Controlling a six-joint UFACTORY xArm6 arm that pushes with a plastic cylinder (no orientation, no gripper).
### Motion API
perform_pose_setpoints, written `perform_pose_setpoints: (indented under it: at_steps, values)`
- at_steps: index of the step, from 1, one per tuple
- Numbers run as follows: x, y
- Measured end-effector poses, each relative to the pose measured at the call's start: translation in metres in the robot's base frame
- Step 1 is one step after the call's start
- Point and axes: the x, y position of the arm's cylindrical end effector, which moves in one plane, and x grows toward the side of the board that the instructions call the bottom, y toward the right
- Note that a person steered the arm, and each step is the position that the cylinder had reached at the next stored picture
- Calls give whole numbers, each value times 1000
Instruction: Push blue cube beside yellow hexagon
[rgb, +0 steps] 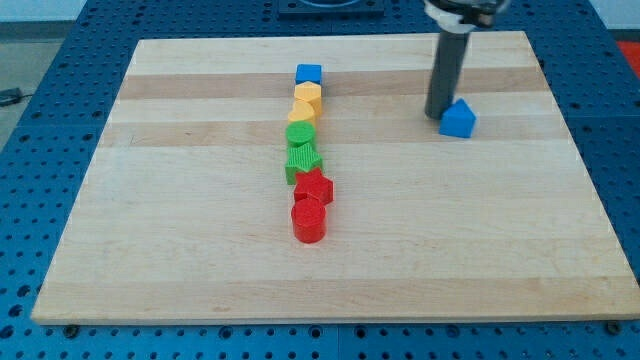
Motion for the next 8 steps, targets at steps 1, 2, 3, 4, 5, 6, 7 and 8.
perform_pose_setpoints:
  at_steps: [1, 2, 3, 4, 5, 6, 7, 8]
  values:
    - [17, 31]
    - [18, 32]
    - [-16, -2]
    - [-98, -21]
    - [-171, -100]
    - [-169, -173]
    - [-134, -225]
    - [-108, -262]
